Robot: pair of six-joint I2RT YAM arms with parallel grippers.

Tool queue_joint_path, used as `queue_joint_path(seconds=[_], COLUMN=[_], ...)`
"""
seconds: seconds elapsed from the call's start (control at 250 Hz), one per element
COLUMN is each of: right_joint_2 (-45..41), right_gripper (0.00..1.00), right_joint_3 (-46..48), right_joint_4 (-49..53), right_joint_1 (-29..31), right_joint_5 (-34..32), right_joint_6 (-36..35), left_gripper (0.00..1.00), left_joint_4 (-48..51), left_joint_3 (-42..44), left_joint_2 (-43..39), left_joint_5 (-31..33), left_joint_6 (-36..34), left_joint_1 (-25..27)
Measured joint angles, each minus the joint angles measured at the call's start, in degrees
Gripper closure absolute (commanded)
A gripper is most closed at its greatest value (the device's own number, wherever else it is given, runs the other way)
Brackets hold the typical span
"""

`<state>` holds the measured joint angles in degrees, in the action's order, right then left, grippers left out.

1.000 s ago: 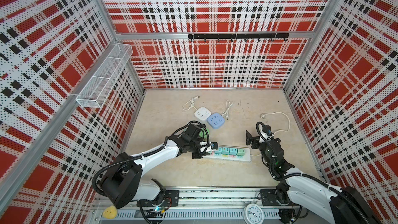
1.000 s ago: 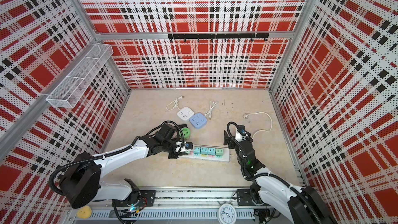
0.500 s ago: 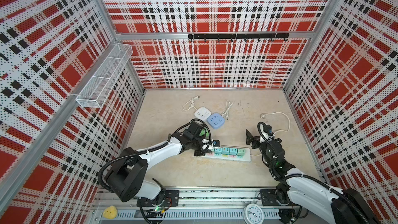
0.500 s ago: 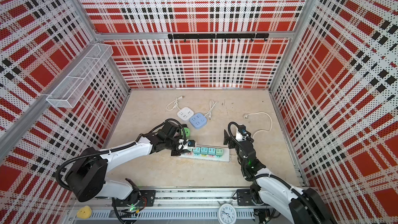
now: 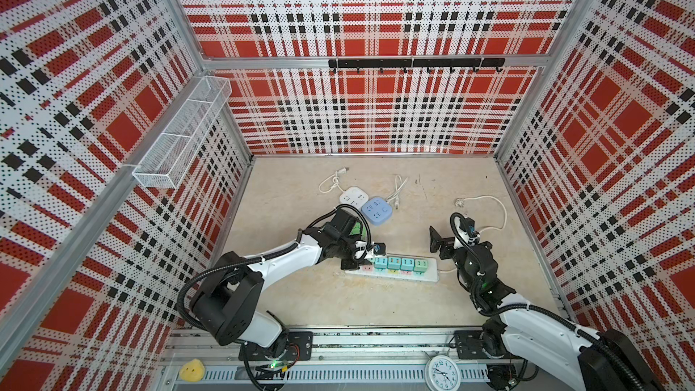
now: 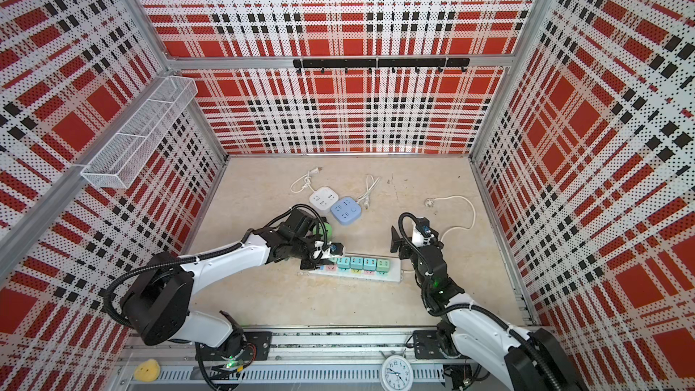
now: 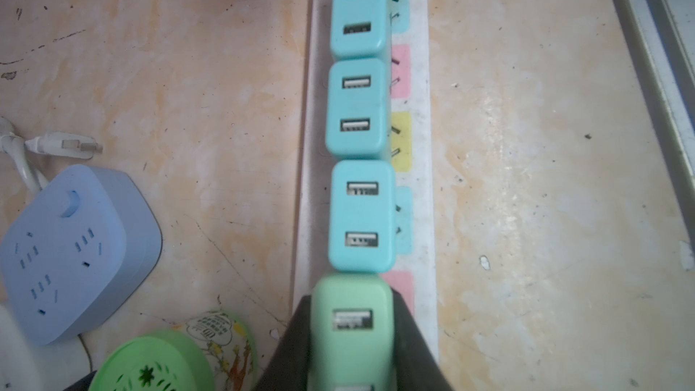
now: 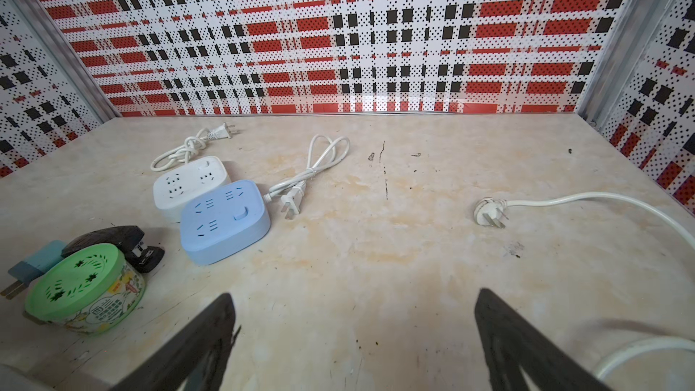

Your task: Insert the plug

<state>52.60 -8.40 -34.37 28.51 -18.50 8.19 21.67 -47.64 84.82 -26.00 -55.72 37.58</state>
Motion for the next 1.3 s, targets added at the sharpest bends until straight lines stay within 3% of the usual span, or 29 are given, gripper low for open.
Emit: queue_joint_path(seconds=[1.301], right_joint_2=[0.0], right_gripper=[0.00], right_joint_3=[0.0], right_joint_4=[0.0], right_joint_1=[-0.1], right_joint_5=[0.5], right_joint_6=[0.0], left_gripper=[1.00], left_joint_4=[7.6], left_joint_3=[-5.6], left_joint_2=[3.4], left_joint_5=[-0.8], left_joint_6=[-1.7], left_joint_1=[0.0])
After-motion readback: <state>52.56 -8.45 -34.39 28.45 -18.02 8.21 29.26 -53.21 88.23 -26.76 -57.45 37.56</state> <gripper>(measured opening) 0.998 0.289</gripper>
